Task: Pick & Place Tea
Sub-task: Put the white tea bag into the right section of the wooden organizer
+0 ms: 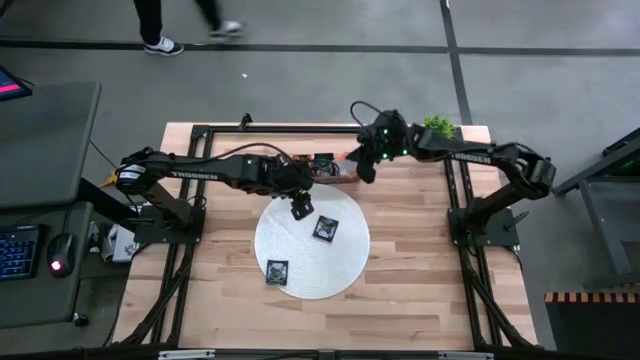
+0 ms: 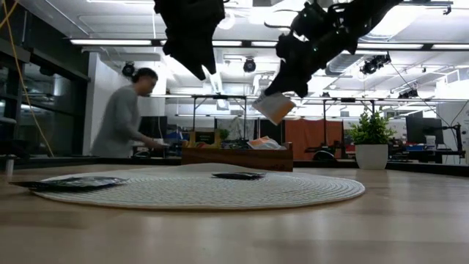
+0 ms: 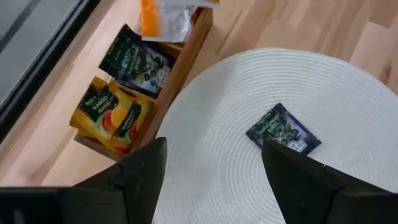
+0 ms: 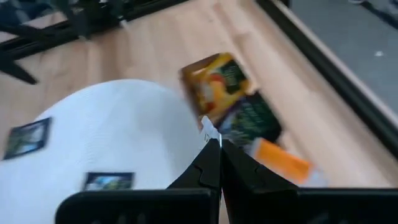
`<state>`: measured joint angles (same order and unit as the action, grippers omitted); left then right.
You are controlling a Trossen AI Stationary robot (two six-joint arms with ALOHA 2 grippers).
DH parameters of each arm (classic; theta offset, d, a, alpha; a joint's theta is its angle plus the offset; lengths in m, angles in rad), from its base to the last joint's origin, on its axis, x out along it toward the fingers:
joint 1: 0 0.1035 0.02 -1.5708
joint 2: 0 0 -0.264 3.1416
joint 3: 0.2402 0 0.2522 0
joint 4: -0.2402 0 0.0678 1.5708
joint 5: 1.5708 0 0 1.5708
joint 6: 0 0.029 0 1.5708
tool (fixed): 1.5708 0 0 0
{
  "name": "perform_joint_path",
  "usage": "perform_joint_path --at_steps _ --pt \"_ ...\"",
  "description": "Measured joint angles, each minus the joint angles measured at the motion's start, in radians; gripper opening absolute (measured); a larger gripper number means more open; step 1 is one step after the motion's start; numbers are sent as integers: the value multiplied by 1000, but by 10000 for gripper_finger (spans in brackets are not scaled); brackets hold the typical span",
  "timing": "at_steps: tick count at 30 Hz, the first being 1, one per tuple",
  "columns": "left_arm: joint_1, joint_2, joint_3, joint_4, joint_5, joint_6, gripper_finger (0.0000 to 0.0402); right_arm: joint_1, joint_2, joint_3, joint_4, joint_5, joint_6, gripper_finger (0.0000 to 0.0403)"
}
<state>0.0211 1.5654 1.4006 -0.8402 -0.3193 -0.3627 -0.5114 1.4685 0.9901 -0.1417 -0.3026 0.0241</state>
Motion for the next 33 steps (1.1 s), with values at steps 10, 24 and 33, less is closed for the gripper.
perform_joint_path --at_steps 10,24,33 --pt "-1 0 0 1 -37 -52 259 -125 83 -6 40 -111 -30 0" --pt "-1 0 0 0 -39 -88 259 -125 215 -6 132 -108 -4 0" --pt "-1 0 0 -8 -39 -88 259 -132 214 -6 156 -44 9 0"
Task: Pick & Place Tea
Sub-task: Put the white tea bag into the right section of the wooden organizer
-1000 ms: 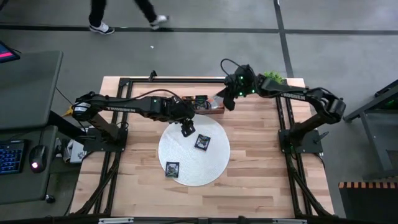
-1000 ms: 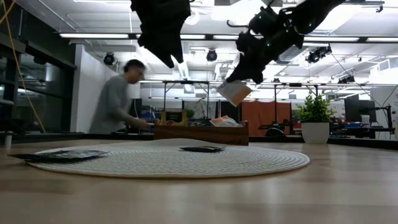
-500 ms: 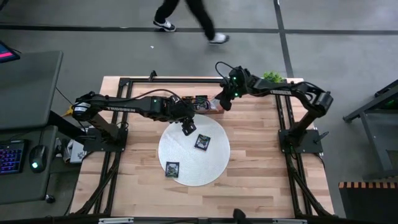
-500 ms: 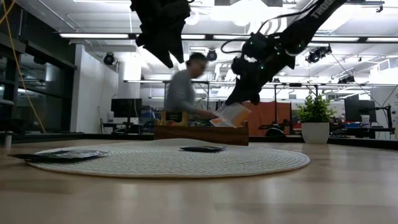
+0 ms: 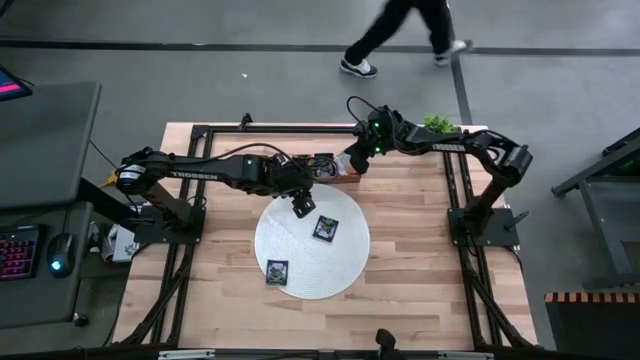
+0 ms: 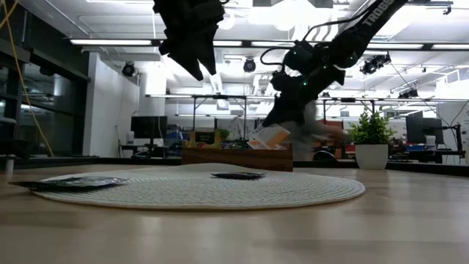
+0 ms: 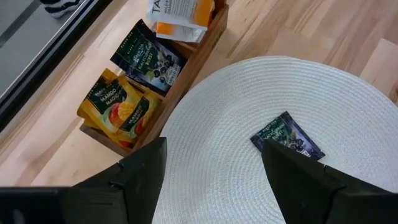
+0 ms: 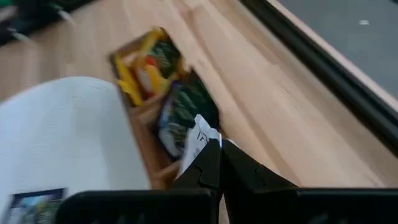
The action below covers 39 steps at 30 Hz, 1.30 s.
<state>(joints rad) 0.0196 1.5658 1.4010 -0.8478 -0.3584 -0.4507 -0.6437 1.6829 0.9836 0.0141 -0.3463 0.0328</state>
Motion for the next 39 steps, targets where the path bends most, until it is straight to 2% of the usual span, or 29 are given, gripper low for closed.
perform_joint_path --at_steps 4,11,21,31,39 --pt "0 0 0 0 0 0 259 0 0 0 32 53 -8 0" --pt "0 0 0 0 0 0 259 3 13 0 36 42 20 0" --pt "0 0 0 -6 14 0 259 55 110 0 68 52 46 0" --pt "0 0 0 -25 10 4 259 61 92 0 78 67 46 0" --pt "0 0 1 -24 -16 7 259 61 74 0 0 75 39 0"
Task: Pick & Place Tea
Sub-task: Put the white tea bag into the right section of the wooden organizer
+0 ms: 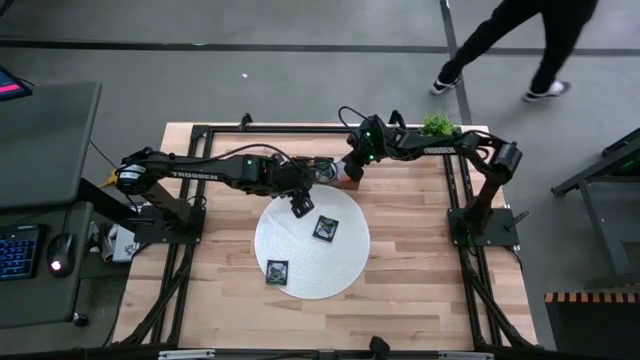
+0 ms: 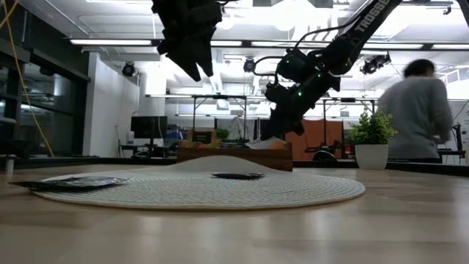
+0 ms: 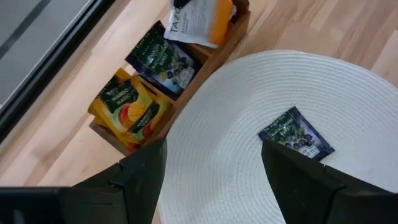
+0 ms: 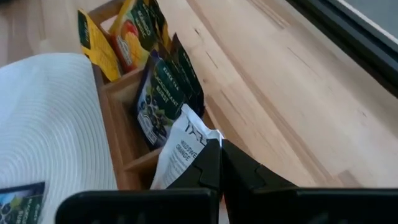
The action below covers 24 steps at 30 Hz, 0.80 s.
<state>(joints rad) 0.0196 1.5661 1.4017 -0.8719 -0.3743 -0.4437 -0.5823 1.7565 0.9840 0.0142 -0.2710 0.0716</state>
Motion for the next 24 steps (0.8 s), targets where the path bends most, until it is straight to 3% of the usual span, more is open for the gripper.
perform_joint_path --at_steps 18,24 --pt "0 0 0 1 -21 1 259 0 -12 0 -30 -9 -6 4" --pt "0 0 0 1 -21 1 259 -2 -43 0 -48 42 -28 58"
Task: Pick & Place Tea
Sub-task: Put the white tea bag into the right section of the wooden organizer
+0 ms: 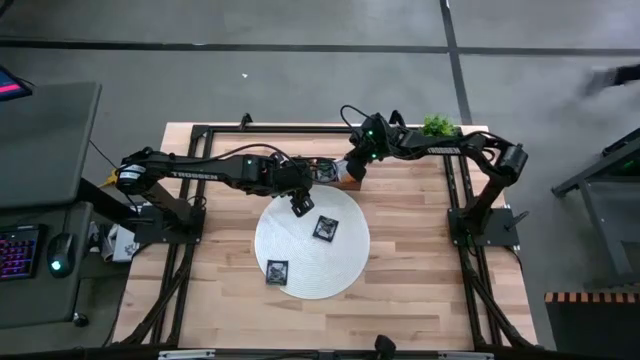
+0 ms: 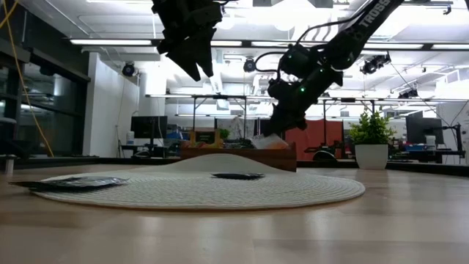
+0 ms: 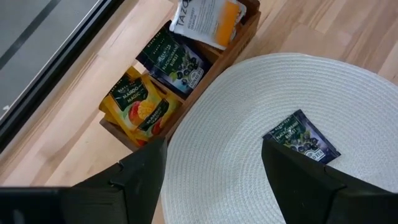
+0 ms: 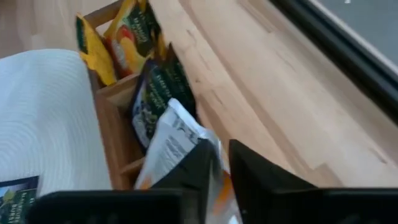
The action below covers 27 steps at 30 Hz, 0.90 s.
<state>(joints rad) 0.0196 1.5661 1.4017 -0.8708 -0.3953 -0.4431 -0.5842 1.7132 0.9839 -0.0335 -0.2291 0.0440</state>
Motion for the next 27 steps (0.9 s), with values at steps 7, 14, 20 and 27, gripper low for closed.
perform_joint_path --at_steps 7,14,20,27 --pt "0 0 0 0 1 -4 259 0 -22 0 -22 27 -19 132" --pt "0 0 0 1 9 -8 259 -9 -71 0 -87 50 -50 149" --pt "0 0 0 1 11 -17 259 -18 -173 0 -129 90 -69 145" --pt "0 0 0 6 11 -17 259 -9 -270 0 -221 33 -77 27"
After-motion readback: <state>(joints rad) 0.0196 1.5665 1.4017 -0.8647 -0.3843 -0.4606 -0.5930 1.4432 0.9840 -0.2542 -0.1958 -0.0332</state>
